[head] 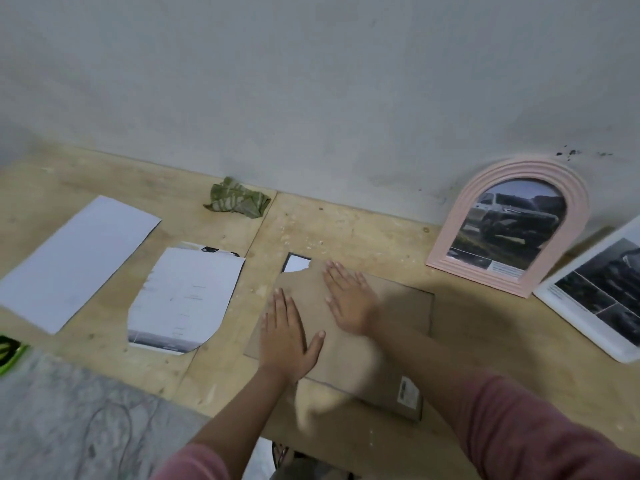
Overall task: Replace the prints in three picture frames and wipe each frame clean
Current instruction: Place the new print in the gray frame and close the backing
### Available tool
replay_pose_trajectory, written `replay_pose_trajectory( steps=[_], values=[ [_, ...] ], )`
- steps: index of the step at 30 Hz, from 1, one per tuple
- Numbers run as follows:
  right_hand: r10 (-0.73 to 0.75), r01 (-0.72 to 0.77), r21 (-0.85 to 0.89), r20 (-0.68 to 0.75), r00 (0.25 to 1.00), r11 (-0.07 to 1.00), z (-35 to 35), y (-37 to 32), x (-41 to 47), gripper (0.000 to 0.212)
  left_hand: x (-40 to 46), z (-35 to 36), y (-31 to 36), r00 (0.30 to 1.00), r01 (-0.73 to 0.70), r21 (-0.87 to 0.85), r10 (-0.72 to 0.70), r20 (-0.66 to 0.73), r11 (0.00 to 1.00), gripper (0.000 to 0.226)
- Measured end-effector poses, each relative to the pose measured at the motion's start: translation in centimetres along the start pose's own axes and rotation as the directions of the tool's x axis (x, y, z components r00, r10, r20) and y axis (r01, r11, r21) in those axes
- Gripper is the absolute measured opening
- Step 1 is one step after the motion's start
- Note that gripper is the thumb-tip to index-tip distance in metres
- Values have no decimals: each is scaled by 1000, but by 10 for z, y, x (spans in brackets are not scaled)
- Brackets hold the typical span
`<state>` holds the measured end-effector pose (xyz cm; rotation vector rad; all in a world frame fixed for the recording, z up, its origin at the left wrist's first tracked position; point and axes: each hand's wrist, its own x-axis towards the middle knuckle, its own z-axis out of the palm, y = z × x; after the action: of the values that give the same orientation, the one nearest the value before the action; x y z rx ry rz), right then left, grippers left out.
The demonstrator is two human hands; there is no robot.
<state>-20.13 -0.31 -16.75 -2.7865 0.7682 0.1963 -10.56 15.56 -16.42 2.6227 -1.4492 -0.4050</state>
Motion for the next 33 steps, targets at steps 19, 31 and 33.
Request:
replay_pose_trajectory(
  steps=[19,31,33],
  values=[
    [-73,72,-81,-3,997,994,2,6,0,77,-22,0,3,988,151,-52,-153,-20,987,92],
    [-460,482,-129,166,872,867,-8,-46,13,56,-26,-32,-19,701,643,-479,-711,55,598,55],
    [-486,507,-129,161,859,852,-1,-50,13,61,-25,-32,-24,693,651,-495,-716,79,576,55]
  ],
)
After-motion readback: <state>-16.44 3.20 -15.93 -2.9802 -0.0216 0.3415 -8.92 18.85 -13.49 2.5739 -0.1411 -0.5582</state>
